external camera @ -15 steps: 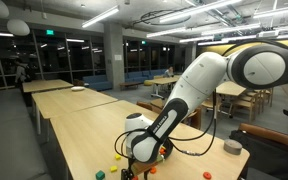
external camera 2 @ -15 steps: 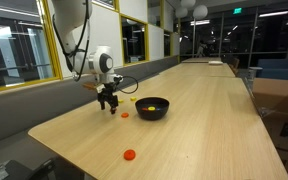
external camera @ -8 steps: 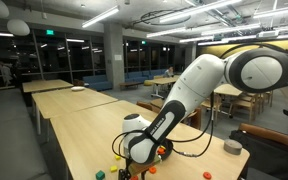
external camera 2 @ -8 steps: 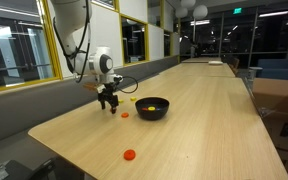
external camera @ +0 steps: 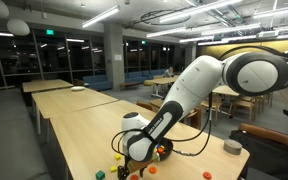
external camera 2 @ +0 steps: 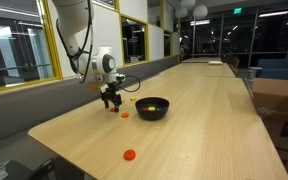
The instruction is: Put some of the discs on the table into the bowl
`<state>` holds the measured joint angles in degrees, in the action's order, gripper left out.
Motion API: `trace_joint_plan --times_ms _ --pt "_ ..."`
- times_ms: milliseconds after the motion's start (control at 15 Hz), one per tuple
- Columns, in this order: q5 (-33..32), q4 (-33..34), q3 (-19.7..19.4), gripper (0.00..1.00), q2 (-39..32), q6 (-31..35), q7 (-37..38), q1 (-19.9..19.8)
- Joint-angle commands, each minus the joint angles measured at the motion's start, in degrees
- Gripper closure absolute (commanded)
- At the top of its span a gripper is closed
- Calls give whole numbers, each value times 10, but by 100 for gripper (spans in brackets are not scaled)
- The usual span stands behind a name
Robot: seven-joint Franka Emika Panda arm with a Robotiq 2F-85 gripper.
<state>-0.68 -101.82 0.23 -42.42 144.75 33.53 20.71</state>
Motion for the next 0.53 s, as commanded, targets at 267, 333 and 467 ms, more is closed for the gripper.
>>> trace_joint_plan --times_ms 267,333,467 --pt "-8 25 -16 66 -4 -5 1 9" --pt "-9 22 -18 73 0 -4 2 9" --pt "-10 13 -21 79 10 -1 4 9"
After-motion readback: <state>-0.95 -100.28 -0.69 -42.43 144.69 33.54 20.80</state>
